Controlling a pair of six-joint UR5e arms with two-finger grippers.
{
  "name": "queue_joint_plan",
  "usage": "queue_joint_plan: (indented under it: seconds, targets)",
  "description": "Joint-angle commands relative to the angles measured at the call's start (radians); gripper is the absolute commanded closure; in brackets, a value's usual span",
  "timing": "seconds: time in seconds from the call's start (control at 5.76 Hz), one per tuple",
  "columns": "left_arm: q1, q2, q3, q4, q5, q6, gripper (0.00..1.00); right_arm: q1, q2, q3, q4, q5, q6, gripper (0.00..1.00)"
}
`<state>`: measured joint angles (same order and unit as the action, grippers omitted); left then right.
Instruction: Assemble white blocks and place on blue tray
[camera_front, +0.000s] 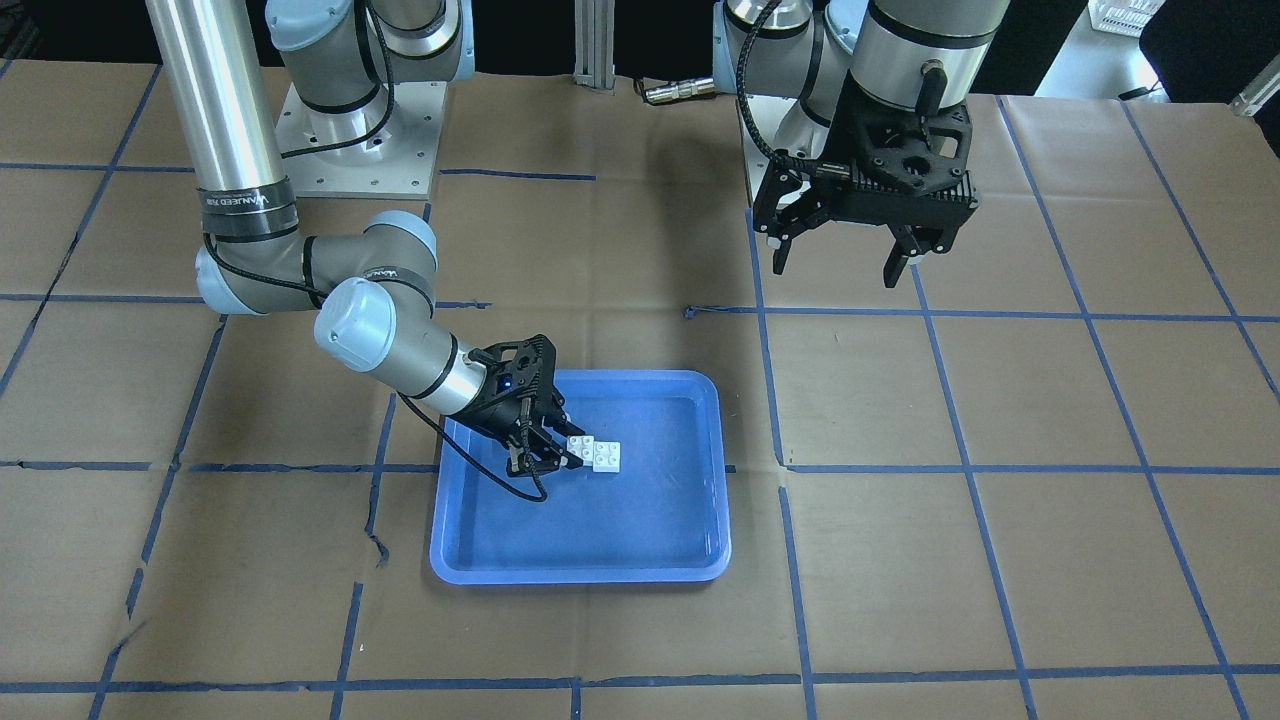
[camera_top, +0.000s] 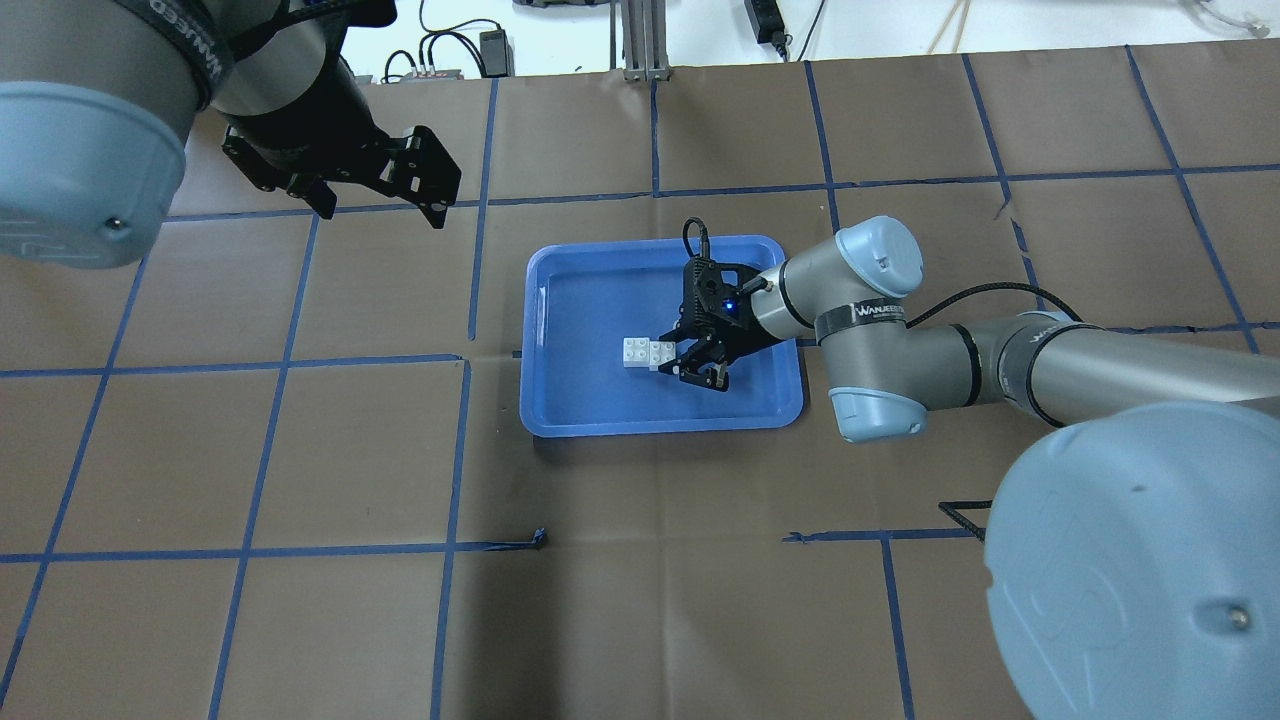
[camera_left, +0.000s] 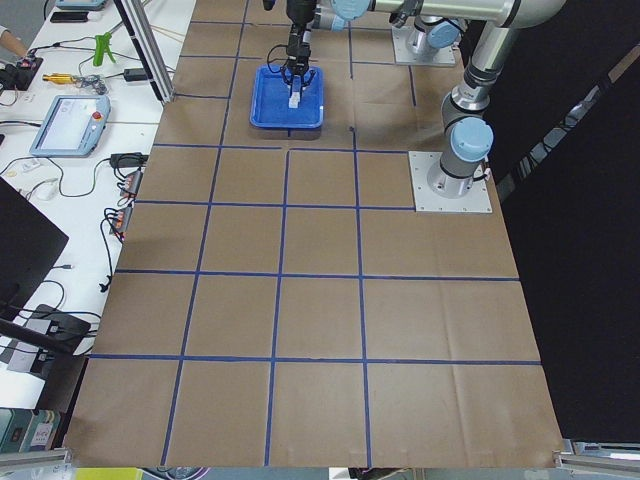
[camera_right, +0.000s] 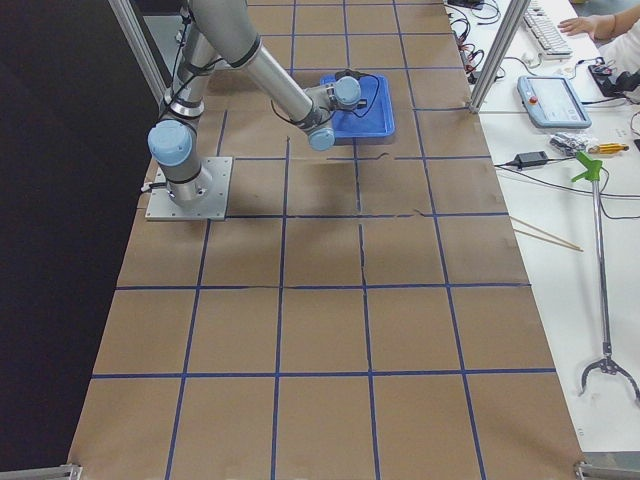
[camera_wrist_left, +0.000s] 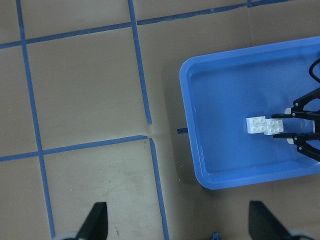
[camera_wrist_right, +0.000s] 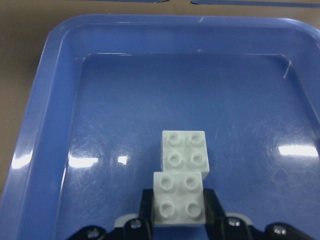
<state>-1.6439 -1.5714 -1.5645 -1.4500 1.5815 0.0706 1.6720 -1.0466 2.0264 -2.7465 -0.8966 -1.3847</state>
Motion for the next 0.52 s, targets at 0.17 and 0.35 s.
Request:
queue_joint_plan:
  seconds: [0.17, 0.35]
  targets:
    - [0.004, 0.004, 0.001, -0.017, 0.0, 0.003, 0.01, 0.0, 0.003, -0.003, -0.022, -0.002, 0.009, 0.75]
    - [0.004, 0.007, -0.002, -0.016, 0.0, 0.003, 0.01, 0.0, 0.003, -0.005, -0.027, -0.002, 0.01, 0.75]
